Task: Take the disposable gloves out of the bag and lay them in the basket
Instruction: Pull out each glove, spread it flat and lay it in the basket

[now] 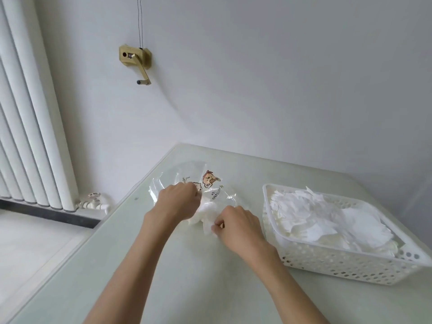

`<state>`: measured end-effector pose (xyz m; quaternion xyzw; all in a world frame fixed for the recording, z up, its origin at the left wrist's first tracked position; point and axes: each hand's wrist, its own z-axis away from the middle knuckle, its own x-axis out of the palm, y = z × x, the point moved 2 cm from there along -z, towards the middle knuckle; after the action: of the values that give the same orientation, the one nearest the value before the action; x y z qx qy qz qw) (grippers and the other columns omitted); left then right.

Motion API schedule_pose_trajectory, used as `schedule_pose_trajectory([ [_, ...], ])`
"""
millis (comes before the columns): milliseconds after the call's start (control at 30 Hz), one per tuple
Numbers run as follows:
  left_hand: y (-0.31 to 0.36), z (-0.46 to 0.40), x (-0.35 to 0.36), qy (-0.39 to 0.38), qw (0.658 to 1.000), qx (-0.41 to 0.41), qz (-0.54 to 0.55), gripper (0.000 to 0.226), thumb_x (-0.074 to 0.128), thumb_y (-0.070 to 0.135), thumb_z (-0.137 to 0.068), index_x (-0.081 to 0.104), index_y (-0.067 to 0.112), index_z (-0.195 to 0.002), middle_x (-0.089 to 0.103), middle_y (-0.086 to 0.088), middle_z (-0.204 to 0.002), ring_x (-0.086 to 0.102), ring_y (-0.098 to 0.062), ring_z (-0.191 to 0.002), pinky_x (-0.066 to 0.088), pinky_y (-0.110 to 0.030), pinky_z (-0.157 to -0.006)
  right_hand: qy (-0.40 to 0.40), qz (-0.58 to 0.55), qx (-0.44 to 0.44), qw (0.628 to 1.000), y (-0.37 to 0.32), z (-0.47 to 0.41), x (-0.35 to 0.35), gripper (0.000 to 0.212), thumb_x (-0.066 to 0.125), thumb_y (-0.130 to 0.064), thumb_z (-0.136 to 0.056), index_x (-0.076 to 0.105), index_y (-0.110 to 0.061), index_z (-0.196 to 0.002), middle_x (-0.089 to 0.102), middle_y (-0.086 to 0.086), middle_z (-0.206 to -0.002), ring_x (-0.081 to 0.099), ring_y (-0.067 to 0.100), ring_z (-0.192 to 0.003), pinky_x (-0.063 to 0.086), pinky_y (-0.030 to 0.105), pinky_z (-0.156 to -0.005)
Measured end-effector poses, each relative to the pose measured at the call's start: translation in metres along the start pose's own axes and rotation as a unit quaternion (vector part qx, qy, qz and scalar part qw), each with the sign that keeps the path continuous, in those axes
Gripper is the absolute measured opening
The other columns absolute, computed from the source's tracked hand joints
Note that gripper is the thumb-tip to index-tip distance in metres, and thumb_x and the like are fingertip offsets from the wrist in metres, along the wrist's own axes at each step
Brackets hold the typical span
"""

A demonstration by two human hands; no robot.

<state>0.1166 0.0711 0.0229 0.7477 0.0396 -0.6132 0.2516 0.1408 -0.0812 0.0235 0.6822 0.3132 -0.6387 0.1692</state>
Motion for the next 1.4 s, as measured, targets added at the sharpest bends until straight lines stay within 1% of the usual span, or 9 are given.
schedule_pose_trajectory([
  [233, -0.001, 0.006, -0.012, -0.015, 0.999, -0.023, 0.037, 0.033, 0.036, 0.036, -0.099, 0.065, 0.022, -0.091, 0.073, 0.003, -0.087, 0.069, -0.019, -0.084, 0.045, -0.029, -0.076, 0.093, -0.225, -0.006, 0.970, 0.026, 0.000, -0.052, 0.010, 0.076, -0.038, -0.077, 0.073, -0.028, -0.075, 0.051, -0.008, -0.068, 0.049, 0.010, -0.064, 0.036, 0.023, -0.058],
  [367, 0.005, 0.010, -0.015, -0.033, 0.998, -0.013, 0.058, 0.030, 0.039, 0.041, -0.099, 0.065, 0.031, -0.090, 0.073, 0.011, -0.086, 0.069, -0.009, -0.082, 0.037, -0.026, -0.067, 0.127, -0.325, -0.010, 0.937, 0.040, -0.002, -0.055, 0.009, 0.067, -0.025, -0.087, 0.072, -0.023, -0.080, 0.064, -0.006, -0.091, 0.062, 0.008, -0.083, 0.045, 0.021, -0.073],
  [567, 0.012, 0.009, -0.010, -0.002, 0.999, -0.022, 0.034, 0.036, 0.036, 0.037, -0.097, 0.068, 0.021, -0.092, 0.074, 0.005, -0.082, 0.069, -0.018, -0.084, 0.046, -0.029, -0.078, 0.052, -0.365, -0.083, 0.926, 0.031, 0.003, -0.052, 0.011, 0.062, -0.018, -0.091, 0.067, -0.020, -0.081, 0.070, -0.009, -0.081, 0.066, 0.003, -0.077, 0.050, 0.017, -0.078],
  [700, 0.015, 0.010, -0.008, 0.022, 0.999, -0.030, 0.032, 0.036, 0.035, 0.029, -0.097, 0.069, 0.018, -0.095, 0.074, 0.003, -0.078, 0.068, -0.019, -0.084, 0.046, -0.028, -0.076, 0.180, -0.446, -0.062, 0.875, 0.030, 0.001, -0.063, 0.012, 0.060, -0.015, -0.093, 0.065, -0.016, -0.082, 0.071, -0.006, -0.075, 0.067, 0.004, -0.071, 0.053, 0.020, -0.075],
  [767, 0.015, 0.011, -0.008, 0.004, 0.999, -0.027, 0.026, 0.035, 0.036, 0.029, -0.096, 0.069, 0.018, -0.097, 0.074, 0.003, -0.077, 0.068, -0.017, -0.083, 0.043, -0.027, -0.071, 0.125, -0.495, -0.036, 0.859, 0.032, 0.001, -0.067, 0.013, 0.059, -0.014, -0.093, 0.065, -0.013, -0.083, 0.072, 0.001, -0.073, 0.068, 0.008, -0.067, 0.055, 0.024, -0.074],
  [967, 0.011, 0.013, -0.014, -0.110, 0.992, 0.008, 0.061, 0.031, 0.048, 0.054, -0.092, 0.065, 0.033, -0.109, 0.070, 0.011, -0.100, 0.062, -0.014, -0.104, 0.044, -0.031, -0.087, 0.130, -0.543, 0.035, 0.829, 0.041, 0.000, -0.065, 0.012, 0.058, -0.012, -0.094, 0.065, -0.009, -0.085, 0.070, 0.003, -0.072, 0.069, 0.012, -0.061, 0.056, 0.023, -0.066],
  [1100, 0.016, 0.022, -0.035, -0.135, 0.964, 0.125, 0.194, 0.065, 0.069, 0.052, -0.077, 0.044, 0.038, -0.136, 0.048, 0.025, -0.130, 0.045, 0.004, -0.121, 0.036, -0.021, -0.103, 0.106, -0.580, 0.061, 0.805, 0.038, 0.000, -0.057, 0.011, 0.059, -0.015, -0.093, 0.065, -0.010, -0.086, 0.070, 0.001, -0.070, 0.072, 0.017, -0.064, 0.057, 0.020, -0.062],
  [1267, 0.031, 0.018, -0.031, -0.031, 0.945, 0.171, 0.278, 0.011, 0.071, 0.034, -0.084, 0.069, 0.039, -0.074, 0.066, 0.022, -0.068, 0.058, 0.004, -0.064, 0.038, -0.010, -0.061, 0.078, -0.631, 0.023, 0.771, 0.019, 0.001, -0.054, 0.018, 0.052, -0.018, -0.098, 0.066, -0.010, -0.089, 0.071, 0.001, -0.074, 0.071, 0.013, -0.068, 0.057, 0.019, -0.065],
  [1400, 0.023, 0.014, -0.028, -0.008, 0.946, 0.120, 0.300, 0.021, 0.062, 0.037, -0.091, 0.075, 0.031, -0.075, 0.069, 0.008, -0.065, 0.054, -0.006, -0.056, 0.040, -0.019, -0.060, 0.139, -0.482, 0.027, 0.865, 0.032, -0.003, -0.053, 0.021, 0.047, -0.019, -0.098, 0.064, -0.024, -0.088, 0.070, -0.005, -0.083, 0.065, 0.008, -0.071, 0.050, 0.022, -0.065],
])
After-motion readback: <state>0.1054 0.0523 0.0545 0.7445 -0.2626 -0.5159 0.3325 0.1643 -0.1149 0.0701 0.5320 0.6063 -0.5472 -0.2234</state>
